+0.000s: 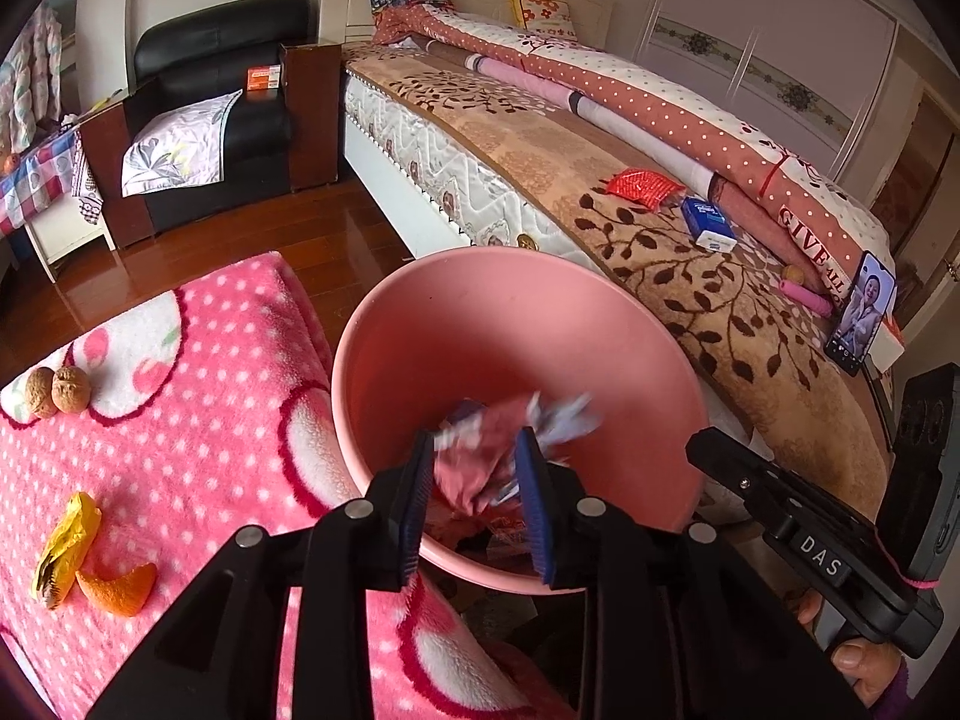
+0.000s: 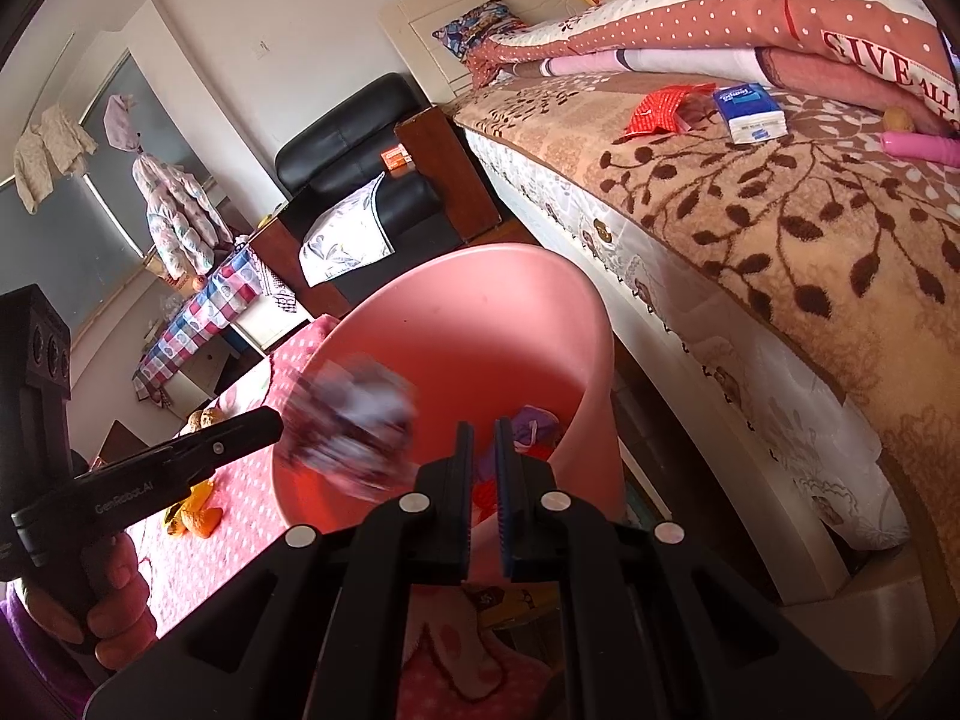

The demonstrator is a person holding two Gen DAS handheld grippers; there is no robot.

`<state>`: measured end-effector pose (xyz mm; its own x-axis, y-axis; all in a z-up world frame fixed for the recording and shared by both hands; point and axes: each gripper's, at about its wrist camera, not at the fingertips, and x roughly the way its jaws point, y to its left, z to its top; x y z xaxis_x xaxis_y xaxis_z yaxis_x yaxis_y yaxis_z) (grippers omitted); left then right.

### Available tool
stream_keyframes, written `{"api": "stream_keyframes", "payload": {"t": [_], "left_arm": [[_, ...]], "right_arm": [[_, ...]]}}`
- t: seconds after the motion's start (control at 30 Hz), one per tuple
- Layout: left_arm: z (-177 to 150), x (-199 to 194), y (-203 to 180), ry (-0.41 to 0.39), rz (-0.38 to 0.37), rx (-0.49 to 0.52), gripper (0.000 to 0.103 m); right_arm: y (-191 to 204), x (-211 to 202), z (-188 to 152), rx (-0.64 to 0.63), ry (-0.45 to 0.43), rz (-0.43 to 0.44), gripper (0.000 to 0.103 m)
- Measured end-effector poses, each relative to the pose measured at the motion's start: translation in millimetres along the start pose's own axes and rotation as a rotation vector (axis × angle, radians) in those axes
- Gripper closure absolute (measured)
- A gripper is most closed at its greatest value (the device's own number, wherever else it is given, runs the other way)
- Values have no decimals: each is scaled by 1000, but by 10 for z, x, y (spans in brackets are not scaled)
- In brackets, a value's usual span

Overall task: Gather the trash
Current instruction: 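Open both tools over the basin to drop the foil and peel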

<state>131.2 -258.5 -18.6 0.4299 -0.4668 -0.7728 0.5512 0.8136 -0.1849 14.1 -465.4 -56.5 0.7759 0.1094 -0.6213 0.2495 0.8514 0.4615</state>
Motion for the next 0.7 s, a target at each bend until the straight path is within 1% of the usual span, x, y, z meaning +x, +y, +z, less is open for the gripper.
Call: {"api": "stream_keyframes", "payload": {"t": [0.4, 0.53, 0.7], "left_arm": [[-60, -111, 81, -10, -2, -25, 72], [-92, -167, 130, -18, -2, -34, 72], [-141, -257, 191, -30, -1, -39, 68]], "right_arm": [[23, -18, -20, -8, 8, 0, 96], [75, -30, -39, -16, 11, 5, 96], [177, -46, -62, -36, 13, 9, 96]]}}
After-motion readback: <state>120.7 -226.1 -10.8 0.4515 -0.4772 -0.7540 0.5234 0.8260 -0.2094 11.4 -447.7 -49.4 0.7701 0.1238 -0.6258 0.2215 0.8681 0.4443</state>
